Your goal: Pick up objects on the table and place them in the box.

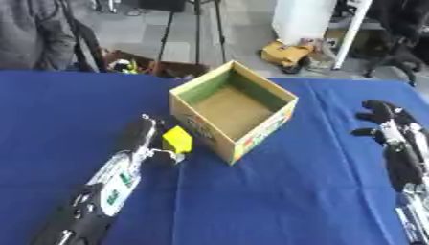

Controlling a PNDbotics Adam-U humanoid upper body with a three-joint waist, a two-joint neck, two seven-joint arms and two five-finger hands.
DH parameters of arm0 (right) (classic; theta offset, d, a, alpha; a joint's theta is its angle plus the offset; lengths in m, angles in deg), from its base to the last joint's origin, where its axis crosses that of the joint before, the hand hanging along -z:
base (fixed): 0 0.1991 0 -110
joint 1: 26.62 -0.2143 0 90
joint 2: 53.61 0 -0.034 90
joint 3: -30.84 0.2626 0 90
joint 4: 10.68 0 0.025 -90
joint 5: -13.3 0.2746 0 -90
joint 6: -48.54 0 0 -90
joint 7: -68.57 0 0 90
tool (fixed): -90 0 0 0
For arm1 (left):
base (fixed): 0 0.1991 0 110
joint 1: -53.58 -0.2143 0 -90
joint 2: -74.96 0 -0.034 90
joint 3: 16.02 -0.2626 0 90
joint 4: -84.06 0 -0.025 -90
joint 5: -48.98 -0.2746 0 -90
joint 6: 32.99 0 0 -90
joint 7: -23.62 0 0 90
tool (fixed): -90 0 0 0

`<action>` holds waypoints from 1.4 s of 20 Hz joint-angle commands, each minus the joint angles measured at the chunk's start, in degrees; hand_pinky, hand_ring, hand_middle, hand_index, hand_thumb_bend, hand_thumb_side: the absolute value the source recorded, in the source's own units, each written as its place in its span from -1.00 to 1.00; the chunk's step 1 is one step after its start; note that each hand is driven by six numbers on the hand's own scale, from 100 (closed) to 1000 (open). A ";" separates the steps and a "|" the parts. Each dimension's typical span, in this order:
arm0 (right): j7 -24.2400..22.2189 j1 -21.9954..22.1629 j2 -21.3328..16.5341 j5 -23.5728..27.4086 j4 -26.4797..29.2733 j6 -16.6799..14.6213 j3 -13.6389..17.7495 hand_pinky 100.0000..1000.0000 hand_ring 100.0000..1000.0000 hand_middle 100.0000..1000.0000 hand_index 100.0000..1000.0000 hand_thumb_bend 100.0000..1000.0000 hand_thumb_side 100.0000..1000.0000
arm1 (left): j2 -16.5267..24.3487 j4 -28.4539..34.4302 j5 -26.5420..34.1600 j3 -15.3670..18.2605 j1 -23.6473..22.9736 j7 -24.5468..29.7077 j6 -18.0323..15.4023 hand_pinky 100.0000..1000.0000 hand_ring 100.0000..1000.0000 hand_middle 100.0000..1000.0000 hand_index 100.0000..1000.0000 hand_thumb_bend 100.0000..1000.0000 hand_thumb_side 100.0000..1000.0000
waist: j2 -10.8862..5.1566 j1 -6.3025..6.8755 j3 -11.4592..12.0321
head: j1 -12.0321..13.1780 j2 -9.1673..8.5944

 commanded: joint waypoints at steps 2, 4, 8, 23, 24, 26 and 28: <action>-0.16 -0.79 -0.83 0.33 0.40 -0.06 0.17 0.04 0.41 0.44 0.48 -0.11 0.19 | -0.07 1.15 2.19 0.48 1.25 -2.18 0.10 -0.57 -0.48 -0.58 -0.10 0.03 -0.66 | -0.69 0.10 -0.14 | -0.09 -0.53; -0.18 -0.80 -0.83 0.32 0.38 -0.06 0.18 0.04 0.41 0.44 0.48 -0.11 0.19 | 0.06 1.58 3.27 0.33 1.28 -2.81 0.09 -0.58 -0.49 -0.59 -0.12 -0.03 -0.70 | -0.74 0.15 -0.12 | -0.14 -0.51; -0.22 -0.82 -0.84 0.29 0.33 -0.05 0.17 0.04 0.41 0.44 0.48 -0.11 0.19 | 0.50 3.04 4.61 -0.03 1.39 -3.02 0.19 -0.60 -0.52 -0.63 -0.16 -0.14 -0.81 | -0.87 0.25 -0.07 | -0.20 -0.43; -0.35 -0.58 -1.16 0.17 0.06 -0.03 0.15 0.04 0.41 0.44 0.48 -0.11 0.20 | 4.07 18.53 13.91 -2.09 4.96 0.44 0.45 -0.63 -0.57 -0.71 -0.24 -0.15 -0.85 | -1.48 0.59 -0.56 | -0.50 -0.47; -0.44 -0.63 -1.15 0.19 0.05 -0.02 0.07 0.04 0.41 0.44 0.48 -0.11 0.20 | 4.04 18.54 14.04 -2.07 5.62 0.56 0.55 -0.63 -0.57 -0.71 -0.24 -0.15 -0.85 | -1.50 0.60 -0.77 | -0.38 -0.54; -0.71 -0.86 -1.07 0.24 0.04 0.03 -0.22 0.04 0.41 0.44 0.48 -0.11 0.20 | 3.59 17.66 13.78 -1.75 7.00 0.51 0.83 -0.62 -0.55 -0.70 -0.23 -0.14 -0.84 | -1.46 0.62 -1.56 | -0.01 -0.82; -1.08 -1.34 -0.90 0.32 0.07 0.11 -0.60 0.04 0.41 0.44 0.48 -0.11 0.20 | 2.95 15.81 12.99 -1.12 8.30 0.08 1.03 -0.61 -0.55 -0.70 -0.23 -0.14 -0.84 | -1.25 0.66 -2.67 | 0.59 -1.22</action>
